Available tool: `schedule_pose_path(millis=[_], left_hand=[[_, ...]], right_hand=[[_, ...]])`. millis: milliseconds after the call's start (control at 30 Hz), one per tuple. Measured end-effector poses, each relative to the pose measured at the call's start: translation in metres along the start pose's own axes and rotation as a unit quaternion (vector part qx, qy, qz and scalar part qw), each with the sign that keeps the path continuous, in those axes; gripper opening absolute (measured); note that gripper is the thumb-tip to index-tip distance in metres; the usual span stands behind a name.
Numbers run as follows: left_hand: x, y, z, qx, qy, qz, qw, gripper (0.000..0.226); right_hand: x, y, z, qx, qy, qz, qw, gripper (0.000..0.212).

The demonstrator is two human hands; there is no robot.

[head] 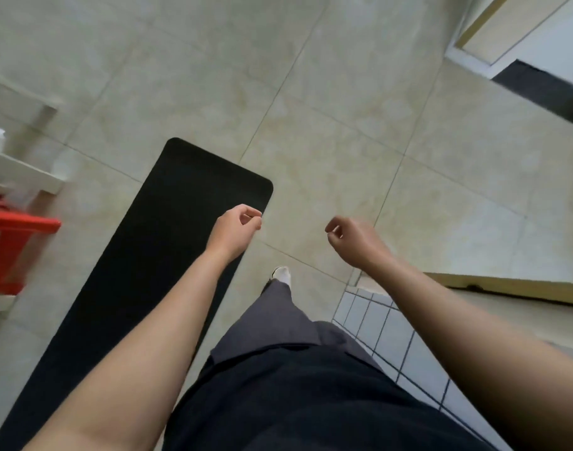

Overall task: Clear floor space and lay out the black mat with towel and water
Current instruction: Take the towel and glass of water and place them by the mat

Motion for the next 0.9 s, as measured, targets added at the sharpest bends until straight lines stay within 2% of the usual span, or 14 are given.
schedule_pose_path(millis=[167, 200, 300, 433, 500, 700, 900], left_hand=[[-0.116, -0.002, -0.081, -0.022, 0.037, -0.062, 0.997, 0.019], [-0.156, -0.009, -0.121, -0.048, 0.039, -0.044, 0.997, 0.019], [-0.182, -0.002, -0.142, -0.037, 0.048, -0.059, 0.996, 0.022], [-0.228, -0.024, -0.211, -0.105, 0.044, 0.014, 0.993, 0.024], [-0.249, -0.052, -0.245, -0.153, 0.014, 0.069, 0.986, 0.023], [-0.255, -0.156, -0.288, -0.278, -0.054, 0.161, 0.945, 0.019], [-0.203, -0.254, -0.303, -0.385, -0.117, 0.224, 0.888, 0.024]], right_hand=[[0.000, -0.105, -0.079, -0.062, -0.017, 0.019, 0.998, 0.025], [0.005, -0.146, -0.127, -0.083, -0.027, 0.024, 0.996, 0.025], [0.020, -0.161, -0.156, -0.076, -0.040, 0.028, 0.996, 0.029], [0.058, -0.214, -0.246, -0.075, -0.113, 0.039, 0.990, 0.033], [0.088, -0.251, -0.300, -0.064, -0.160, 0.053, 0.984, 0.034], [0.235, -0.304, -0.402, -0.007, -0.304, 0.046, 0.951, 0.030], [0.404, -0.278, -0.458, 0.086, -0.420, 0.049, 0.902, 0.025]])
Point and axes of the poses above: each hand's wrist, its own z-axis away from the middle knuckle, its own y-axis out of the palm, x = y × z, the point moved 9 cm from there along -z, towards the middle knuckle, and after that the axes turned 2 degrees about -x, right-handed, at the moved point
